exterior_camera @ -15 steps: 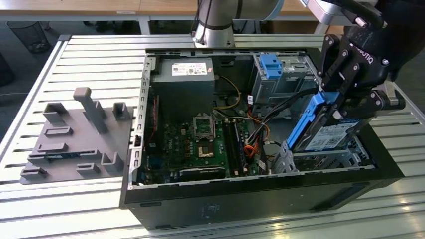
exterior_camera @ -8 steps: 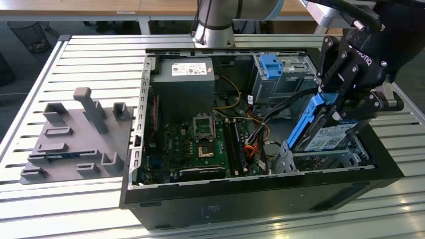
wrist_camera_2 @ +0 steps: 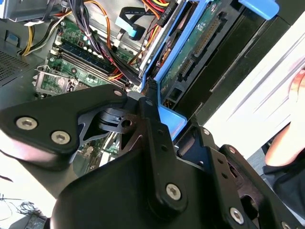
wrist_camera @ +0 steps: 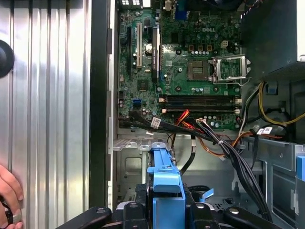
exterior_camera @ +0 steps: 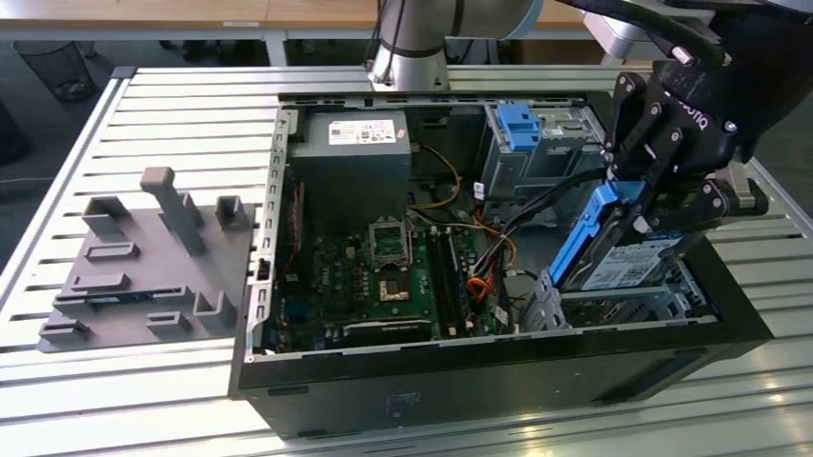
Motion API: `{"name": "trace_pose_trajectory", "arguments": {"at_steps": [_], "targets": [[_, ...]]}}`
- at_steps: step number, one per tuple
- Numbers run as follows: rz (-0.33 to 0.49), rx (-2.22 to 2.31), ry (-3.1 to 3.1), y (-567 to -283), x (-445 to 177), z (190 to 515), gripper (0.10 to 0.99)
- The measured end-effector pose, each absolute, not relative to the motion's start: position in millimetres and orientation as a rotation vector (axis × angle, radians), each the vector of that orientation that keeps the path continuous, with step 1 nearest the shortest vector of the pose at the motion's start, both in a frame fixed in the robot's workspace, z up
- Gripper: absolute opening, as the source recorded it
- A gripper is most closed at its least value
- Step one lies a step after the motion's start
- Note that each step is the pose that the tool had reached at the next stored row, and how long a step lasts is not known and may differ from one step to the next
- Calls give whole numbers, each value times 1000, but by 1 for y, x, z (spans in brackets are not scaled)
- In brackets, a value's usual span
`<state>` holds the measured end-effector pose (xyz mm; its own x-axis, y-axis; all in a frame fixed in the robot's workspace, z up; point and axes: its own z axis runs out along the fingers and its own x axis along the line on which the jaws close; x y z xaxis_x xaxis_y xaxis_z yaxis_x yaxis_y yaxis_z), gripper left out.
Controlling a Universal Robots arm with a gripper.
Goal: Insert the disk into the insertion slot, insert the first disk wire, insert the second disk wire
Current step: 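Insert the disk into the insertion slot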
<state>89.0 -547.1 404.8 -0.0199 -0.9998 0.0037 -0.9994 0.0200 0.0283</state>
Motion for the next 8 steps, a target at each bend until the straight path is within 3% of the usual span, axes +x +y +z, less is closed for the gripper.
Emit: {"name": "trace_pose_trajectory", "arguments": {"at_steps": [7, 8], "targets": [[-27, 2183, -2227, -547, 89, 402, 376], [-27, 2183, -2227, -547, 89, 402, 435]]}}
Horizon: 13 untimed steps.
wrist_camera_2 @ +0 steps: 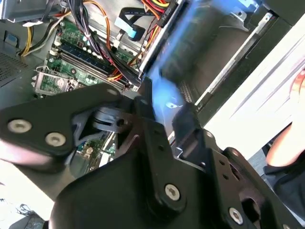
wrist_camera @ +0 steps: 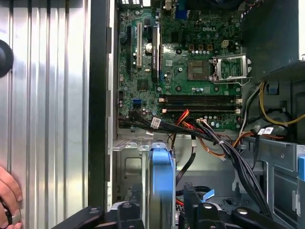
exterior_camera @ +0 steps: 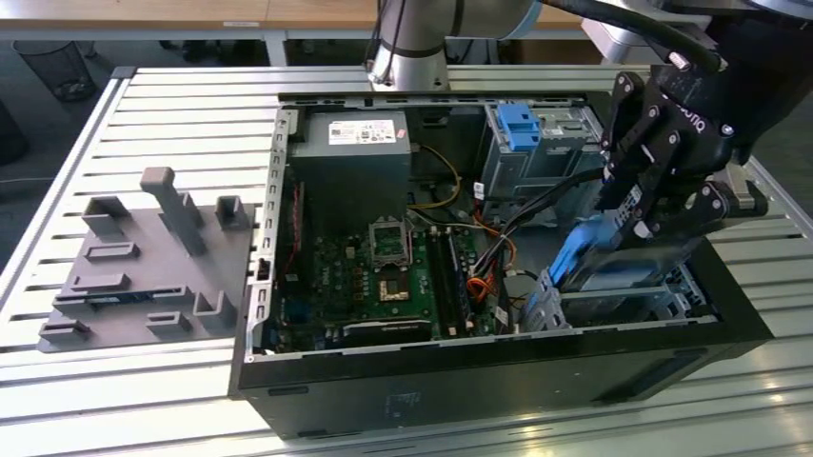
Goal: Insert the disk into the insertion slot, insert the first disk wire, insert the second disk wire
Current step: 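Insert the disk into the insertion slot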
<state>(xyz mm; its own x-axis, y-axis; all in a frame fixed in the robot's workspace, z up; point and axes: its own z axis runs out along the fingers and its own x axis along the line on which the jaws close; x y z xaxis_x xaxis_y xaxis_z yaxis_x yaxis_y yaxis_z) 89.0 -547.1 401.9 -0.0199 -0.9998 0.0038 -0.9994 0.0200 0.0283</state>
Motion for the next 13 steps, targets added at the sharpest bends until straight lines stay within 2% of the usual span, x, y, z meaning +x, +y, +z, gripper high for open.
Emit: {"name": "trace_pose_trajectory", "arguments": {"at_steps": [1, 2, 7, 8, 10, 11, 13], "targets": [[-27, 2183, -2227, -547, 89, 401, 435], [-27, 2183, -2227, -547, 89, 401, 498], [-27, 2183, -2227, -547, 89, 394, 498], [-27, 2183, -2227, -547, 89, 392, 482], [-27, 2184, -2228, -547, 89, 388, 361], [-27, 2184, -2228, -547, 89, 387, 361], [-26, 2184, -2228, -547, 89, 383, 243]]}}
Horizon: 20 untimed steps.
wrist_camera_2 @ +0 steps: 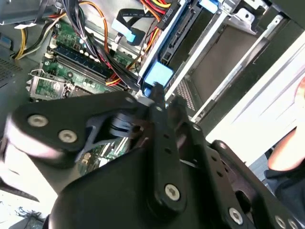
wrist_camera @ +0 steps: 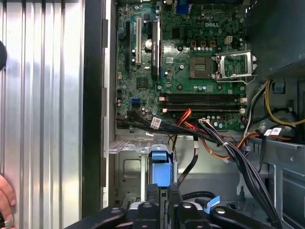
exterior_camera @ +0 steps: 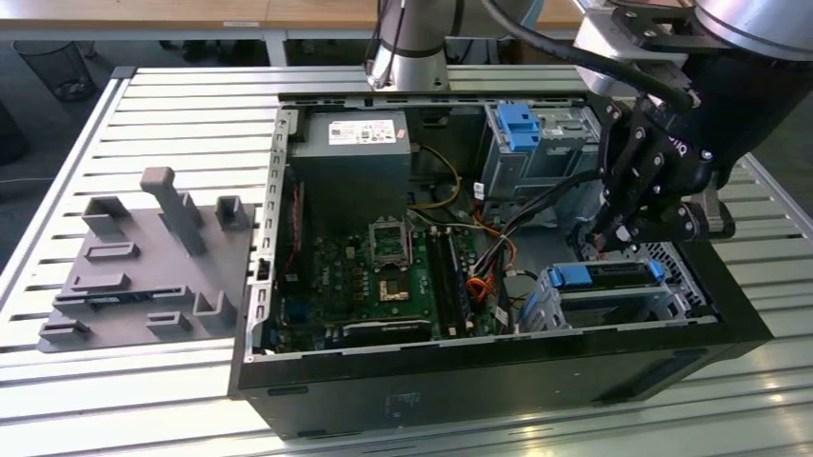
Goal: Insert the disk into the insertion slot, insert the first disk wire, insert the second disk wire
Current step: 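Insert the disk into the insertion slot, then insert the first disk wire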
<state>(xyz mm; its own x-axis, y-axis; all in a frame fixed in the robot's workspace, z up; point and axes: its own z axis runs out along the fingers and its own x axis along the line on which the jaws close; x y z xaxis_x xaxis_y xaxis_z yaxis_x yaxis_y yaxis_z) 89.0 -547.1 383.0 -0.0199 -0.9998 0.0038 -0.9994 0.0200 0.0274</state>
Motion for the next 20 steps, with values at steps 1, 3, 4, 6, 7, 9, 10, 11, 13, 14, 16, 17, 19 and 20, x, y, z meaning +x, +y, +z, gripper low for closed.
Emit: {"name": "trace_pose_trajectory", "arguments": {"at_steps": [1, 3, 4, 6, 7, 9, 10, 11, 13, 14, 16, 17, 19, 20], "targets": [[-26, 2184, -2228, -547, 89, 381, 243], [-26, 2184, -2228, -547, 89, 378, 129], [-26, 2184, -2228, -547, 89, 376, 129], [-26, 2184, -2228, -547, 89, 373, 106], [-26, 2184, -2228, -547, 89, 372, 106], [-26, 2184, -2228, -547, 89, 370, 106], [-25, 2184, -2228, -547, 89, 369, 106], [-25, 2184, -2228, -547, 89, 368, 106], [-25, 2184, -2228, -547, 89, 367, 106], [-25, 2184, -2228, -547, 89, 366, 106], [-25, 2184, -2228, -547, 89, 365, 106], [-25, 2184, -2228, -547, 89, 365, 106], [-25, 2184, -2228, -547, 89, 364, 106], [-25, 2184, -2228, -547, 89, 363, 106]]}}
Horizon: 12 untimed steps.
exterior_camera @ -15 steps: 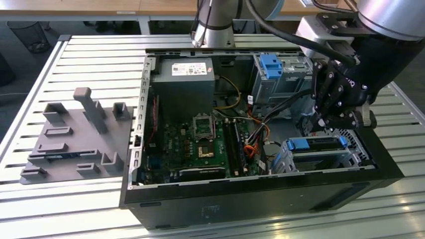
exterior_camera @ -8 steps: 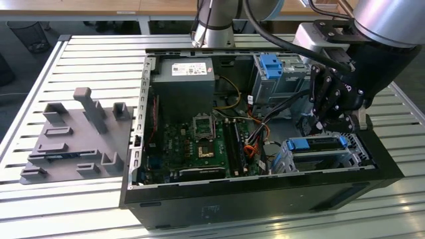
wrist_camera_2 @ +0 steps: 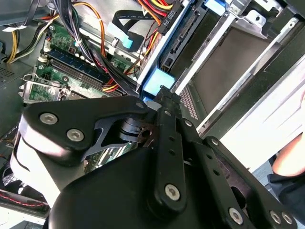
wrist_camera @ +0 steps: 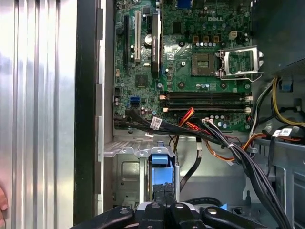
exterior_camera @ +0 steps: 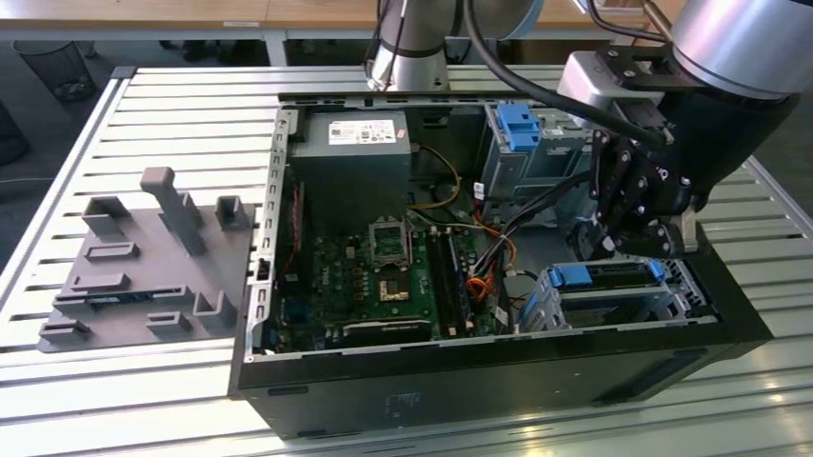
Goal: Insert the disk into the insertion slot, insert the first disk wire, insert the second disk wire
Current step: 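Insert the first disk wire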
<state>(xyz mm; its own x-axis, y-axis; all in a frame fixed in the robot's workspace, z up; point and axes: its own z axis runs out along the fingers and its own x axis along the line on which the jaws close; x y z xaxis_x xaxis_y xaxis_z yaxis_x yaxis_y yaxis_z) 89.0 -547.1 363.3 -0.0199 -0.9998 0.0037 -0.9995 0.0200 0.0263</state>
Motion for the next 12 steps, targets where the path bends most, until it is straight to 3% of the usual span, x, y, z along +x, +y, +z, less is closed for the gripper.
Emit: {"name": "trace_pose_trajectory", "arguments": {"at_steps": [12], "targets": [[-22, 2183, -2227, -547, 90, 362, 106]]}}
